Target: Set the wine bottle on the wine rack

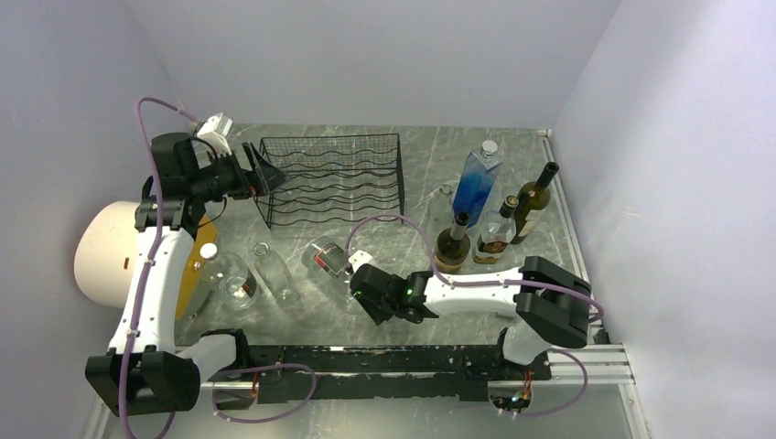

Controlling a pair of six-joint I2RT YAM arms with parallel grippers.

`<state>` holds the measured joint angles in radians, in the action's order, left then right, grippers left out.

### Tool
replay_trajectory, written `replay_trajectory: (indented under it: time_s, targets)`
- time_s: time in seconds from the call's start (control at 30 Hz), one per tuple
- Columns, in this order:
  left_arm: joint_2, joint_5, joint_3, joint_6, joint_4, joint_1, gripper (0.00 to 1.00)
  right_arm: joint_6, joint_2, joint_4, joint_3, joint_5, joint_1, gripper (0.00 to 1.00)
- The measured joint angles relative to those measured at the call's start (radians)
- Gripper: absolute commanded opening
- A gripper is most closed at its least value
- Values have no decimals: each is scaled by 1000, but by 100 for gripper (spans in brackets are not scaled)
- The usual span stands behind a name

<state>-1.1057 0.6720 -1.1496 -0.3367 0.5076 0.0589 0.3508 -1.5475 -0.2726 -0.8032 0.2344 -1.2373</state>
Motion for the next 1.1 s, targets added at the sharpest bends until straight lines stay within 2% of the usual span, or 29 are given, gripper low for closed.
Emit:
replay_trajectory:
  time_s: [0.27, 0.47, 0.57, 0.97, 1.1]
  targets:
    - [-1, -14, 12, 11, 1, 0, 95, -5, -48, 13, -43, -55, 42, 43]
    - [-1, -23, 12, 19, 10, 0, 94, -27, -127, 24, -103, -70, 60, 54]
    - [-3, -28, 12, 25, 13, 0, 94, -39, -145, 23, -122, -74, 64, 56]
    - [-10, -44, 12, 35, 19, 0, 94, -69, -229, 11, -221, -90, 85, 55]
    - [-10, -49, 12, 40, 21, 0, 94, -72, -237, 11, -231, -87, 86, 50]
